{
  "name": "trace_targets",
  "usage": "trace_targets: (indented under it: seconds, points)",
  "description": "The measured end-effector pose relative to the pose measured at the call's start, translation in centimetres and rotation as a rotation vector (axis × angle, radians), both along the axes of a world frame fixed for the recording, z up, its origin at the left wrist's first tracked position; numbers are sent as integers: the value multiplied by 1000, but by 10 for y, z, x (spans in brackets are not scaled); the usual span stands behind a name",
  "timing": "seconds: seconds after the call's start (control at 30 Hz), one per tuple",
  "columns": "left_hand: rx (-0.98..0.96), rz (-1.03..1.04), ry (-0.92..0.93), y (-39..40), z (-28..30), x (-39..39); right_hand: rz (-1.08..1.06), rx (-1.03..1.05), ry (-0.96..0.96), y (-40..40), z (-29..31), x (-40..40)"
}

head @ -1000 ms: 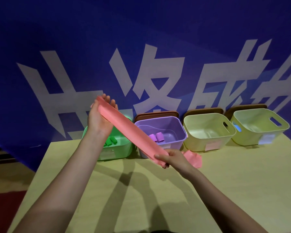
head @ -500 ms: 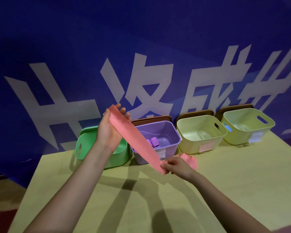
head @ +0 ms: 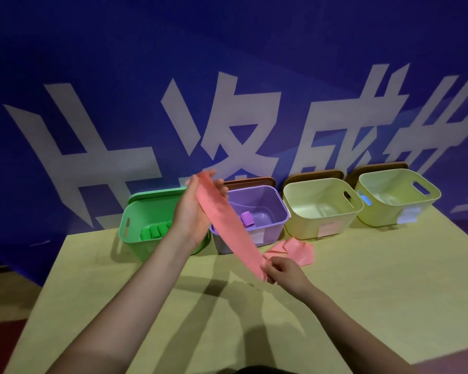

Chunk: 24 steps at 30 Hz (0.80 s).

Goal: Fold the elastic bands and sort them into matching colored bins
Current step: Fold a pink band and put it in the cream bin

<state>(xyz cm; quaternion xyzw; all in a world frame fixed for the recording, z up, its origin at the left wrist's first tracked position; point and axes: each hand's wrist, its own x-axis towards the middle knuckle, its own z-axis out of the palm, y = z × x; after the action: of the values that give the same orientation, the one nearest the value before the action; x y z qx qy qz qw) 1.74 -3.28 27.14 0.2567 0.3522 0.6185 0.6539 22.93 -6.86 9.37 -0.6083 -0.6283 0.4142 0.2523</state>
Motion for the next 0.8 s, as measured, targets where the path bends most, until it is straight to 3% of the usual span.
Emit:
trace_targets:
  seconds: [0.1,0.27,0.4,0.53,0.67,0.8]
  points:
    - [-61,-59,156,-9,-10,14,69,-37,-101,4,8,-2]
    - [-92,-168,234,-23,-22,23,-165,257,301,12,82,-28]
    - [-12,-248,341,-30,-28,24,-72,344,395,11,132,-43]
    - [-4,-276,325,-32,-28,23,-44,450,301,14,131,-57]
    - [-42,-206,351,-32,-33,17,-112,427,466,15,131,-63]
    - [-58,-112,394,-36,-41,17,-81,435,492,13,139,-61]
